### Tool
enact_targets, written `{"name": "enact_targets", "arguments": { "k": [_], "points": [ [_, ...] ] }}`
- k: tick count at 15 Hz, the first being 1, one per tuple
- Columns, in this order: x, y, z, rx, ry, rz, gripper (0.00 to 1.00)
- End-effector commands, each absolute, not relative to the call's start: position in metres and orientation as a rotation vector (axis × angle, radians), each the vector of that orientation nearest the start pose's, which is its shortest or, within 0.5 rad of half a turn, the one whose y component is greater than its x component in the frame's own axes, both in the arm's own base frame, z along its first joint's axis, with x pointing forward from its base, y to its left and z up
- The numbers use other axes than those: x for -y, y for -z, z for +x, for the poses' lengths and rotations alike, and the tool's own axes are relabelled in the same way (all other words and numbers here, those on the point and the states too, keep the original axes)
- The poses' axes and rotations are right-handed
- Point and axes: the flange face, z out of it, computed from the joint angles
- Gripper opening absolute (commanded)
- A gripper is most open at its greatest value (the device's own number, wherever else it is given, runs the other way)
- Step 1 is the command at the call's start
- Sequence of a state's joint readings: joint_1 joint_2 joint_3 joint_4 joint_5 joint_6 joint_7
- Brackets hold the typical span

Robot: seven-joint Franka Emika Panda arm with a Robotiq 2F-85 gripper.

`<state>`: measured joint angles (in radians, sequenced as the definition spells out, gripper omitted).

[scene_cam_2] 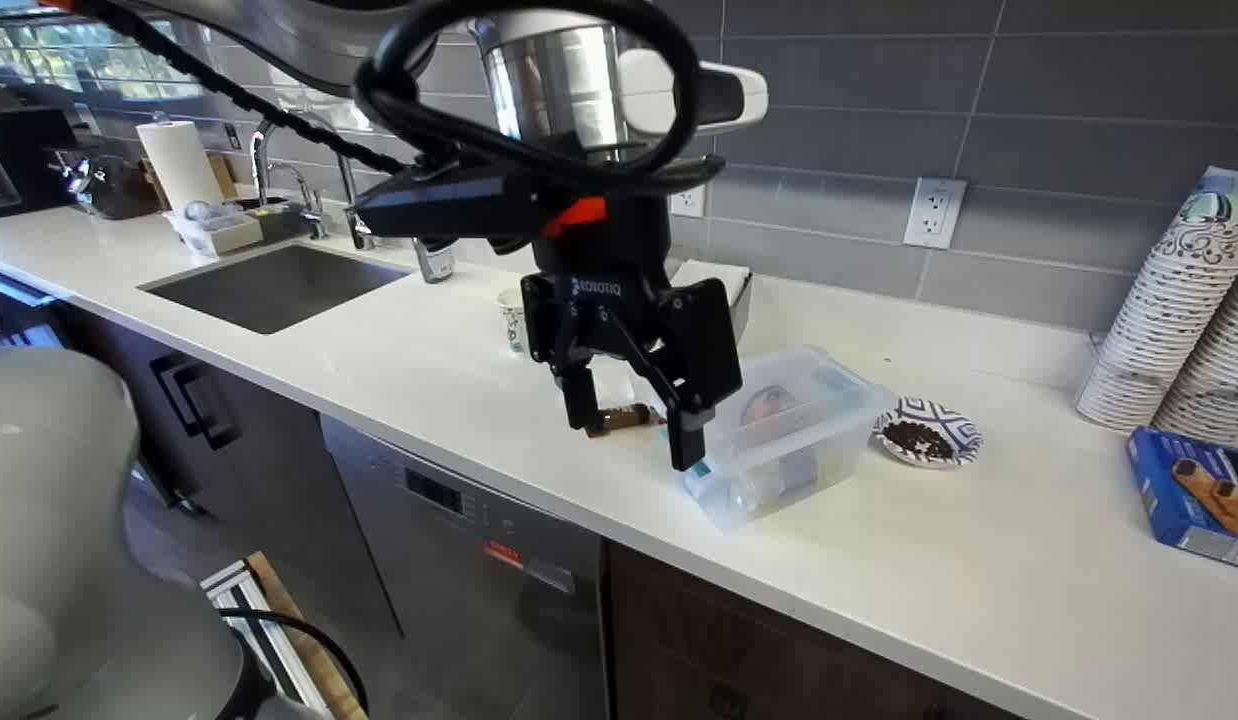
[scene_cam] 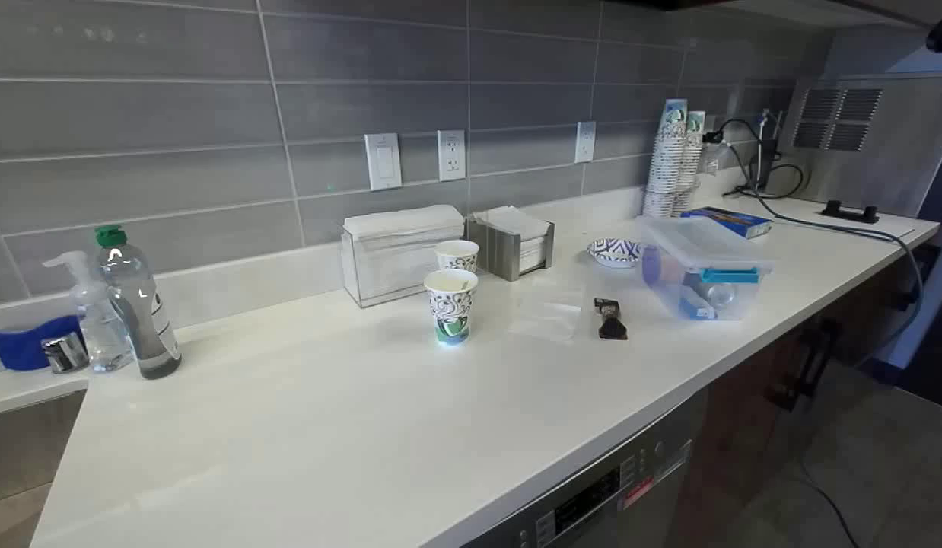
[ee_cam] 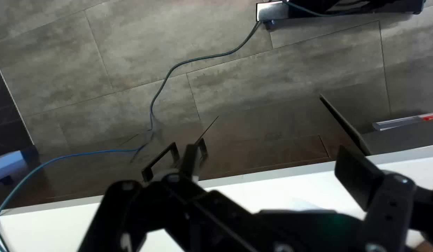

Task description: Move the packet to the left

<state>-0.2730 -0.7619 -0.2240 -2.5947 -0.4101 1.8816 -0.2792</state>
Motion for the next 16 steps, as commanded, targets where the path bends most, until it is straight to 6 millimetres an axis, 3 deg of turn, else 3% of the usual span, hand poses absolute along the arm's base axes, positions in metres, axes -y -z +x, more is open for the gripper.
{"name": "enact_targets", "arguments": {
  "k": [1,11,13,16],
  "points": [
    [0.189,-0.492,0.277,-0.071,-0.073,-3.379,1.00],
    [0.189,-0.492,0.277,-0.071,-0.073,-3.379,1.00],
    [0.178,-0.480,0.292,-0.130,-0.120,-3.401,1.00],
    [0.142,-0.462,0.317,-0.217,-0.202,-3.409,1.00]
  ]
}}
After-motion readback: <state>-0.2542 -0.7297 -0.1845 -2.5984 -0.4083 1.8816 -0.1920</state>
